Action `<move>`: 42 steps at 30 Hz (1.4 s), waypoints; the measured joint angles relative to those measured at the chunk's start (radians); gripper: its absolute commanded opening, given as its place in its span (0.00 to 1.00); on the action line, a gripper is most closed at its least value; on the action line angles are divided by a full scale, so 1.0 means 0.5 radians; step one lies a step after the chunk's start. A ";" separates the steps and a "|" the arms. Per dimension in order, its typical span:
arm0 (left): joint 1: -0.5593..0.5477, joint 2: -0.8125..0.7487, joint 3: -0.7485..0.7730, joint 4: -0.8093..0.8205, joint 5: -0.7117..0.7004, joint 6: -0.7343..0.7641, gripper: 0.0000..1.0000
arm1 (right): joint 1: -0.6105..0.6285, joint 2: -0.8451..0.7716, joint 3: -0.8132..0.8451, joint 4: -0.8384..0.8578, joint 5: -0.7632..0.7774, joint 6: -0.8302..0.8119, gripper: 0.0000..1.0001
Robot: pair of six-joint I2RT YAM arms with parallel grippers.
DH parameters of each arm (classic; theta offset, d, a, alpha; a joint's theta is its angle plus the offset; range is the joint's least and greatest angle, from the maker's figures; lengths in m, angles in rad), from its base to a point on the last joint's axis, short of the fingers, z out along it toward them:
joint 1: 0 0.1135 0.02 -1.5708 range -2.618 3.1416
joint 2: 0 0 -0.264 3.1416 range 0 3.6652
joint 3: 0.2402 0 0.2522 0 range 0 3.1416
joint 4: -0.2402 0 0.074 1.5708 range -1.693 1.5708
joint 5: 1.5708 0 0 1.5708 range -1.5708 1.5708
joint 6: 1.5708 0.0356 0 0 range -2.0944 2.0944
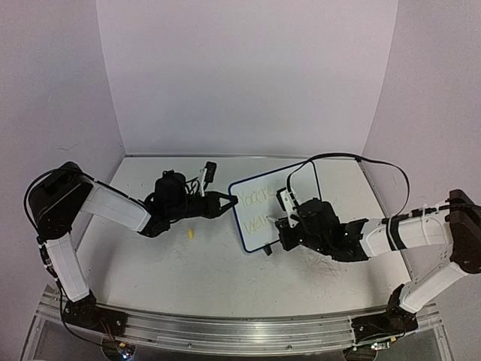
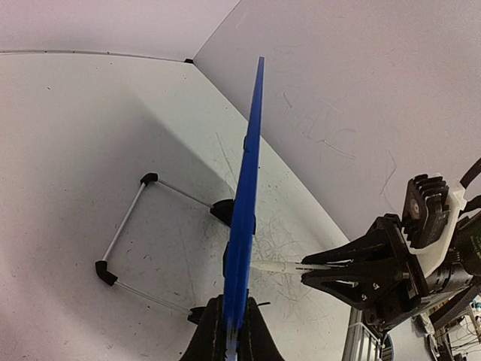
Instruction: Write a sentence on the whiteboard
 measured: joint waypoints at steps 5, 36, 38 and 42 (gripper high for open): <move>0.000 0.000 0.000 0.000 0.000 0.000 0.00 | -0.001 0.000 0.008 0.001 0.056 0.013 0.00; 0.000 0.000 0.000 0.001 0.002 0.000 0.00 | -0.017 -0.020 -0.007 0.023 0.014 -0.032 0.00; 0.000 0.000 0.000 0.001 0.002 0.000 0.00 | -0.019 -0.020 0.001 0.027 0.014 -0.032 0.00; 0.000 0.000 0.000 0.001 0.002 0.000 0.00 | -0.019 -0.020 0.005 0.039 0.015 -0.033 0.00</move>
